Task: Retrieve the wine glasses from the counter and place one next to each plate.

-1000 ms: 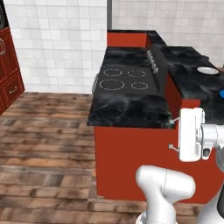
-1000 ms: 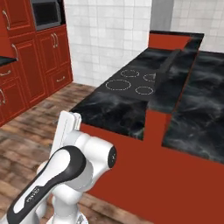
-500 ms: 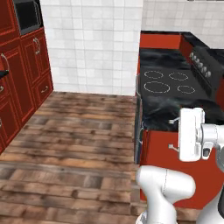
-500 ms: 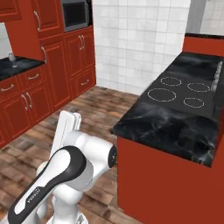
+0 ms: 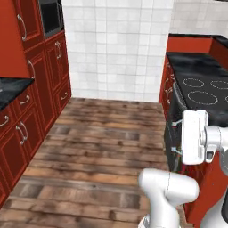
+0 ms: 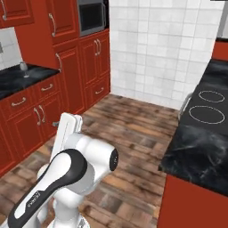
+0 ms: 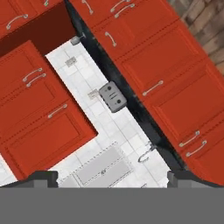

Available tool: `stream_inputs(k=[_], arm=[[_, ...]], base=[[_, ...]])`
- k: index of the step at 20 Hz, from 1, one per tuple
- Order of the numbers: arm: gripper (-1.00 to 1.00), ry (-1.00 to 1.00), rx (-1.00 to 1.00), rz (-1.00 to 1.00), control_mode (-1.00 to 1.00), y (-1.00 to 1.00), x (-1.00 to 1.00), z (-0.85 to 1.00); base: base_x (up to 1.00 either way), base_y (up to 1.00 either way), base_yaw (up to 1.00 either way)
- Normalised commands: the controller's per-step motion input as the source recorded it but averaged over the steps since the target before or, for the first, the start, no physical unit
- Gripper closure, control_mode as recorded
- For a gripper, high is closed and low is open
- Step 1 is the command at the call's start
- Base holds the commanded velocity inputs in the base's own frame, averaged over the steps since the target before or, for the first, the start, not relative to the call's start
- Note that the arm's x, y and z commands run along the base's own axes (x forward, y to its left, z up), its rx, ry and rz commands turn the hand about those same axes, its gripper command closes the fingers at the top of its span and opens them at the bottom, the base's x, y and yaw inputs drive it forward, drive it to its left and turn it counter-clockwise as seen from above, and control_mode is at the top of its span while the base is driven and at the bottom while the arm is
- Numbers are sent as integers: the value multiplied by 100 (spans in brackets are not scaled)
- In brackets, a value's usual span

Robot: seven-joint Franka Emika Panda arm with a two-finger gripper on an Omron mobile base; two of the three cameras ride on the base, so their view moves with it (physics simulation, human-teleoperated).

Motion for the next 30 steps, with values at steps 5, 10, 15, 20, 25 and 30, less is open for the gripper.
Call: stream_inputs(k=[5, 10, 15, 20, 25, 30], arm=[[-100, 0, 0, 0, 100, 0, 0, 0], [-100, 0, 0, 0, 100, 0, 0, 0], [-100, 0, 0, 0, 100, 0, 0, 0], [-100, 0, 0, 0, 100, 0, 0, 0], [-100, 0, 0, 0, 100, 0, 0, 0], [-100, 0, 0, 0, 100, 0, 0, 0]], base=[[96, 100, 0], [94, 100, 0], [89, 100, 0], [85, 97, 0], [52, 9, 3], [31, -53, 8]])
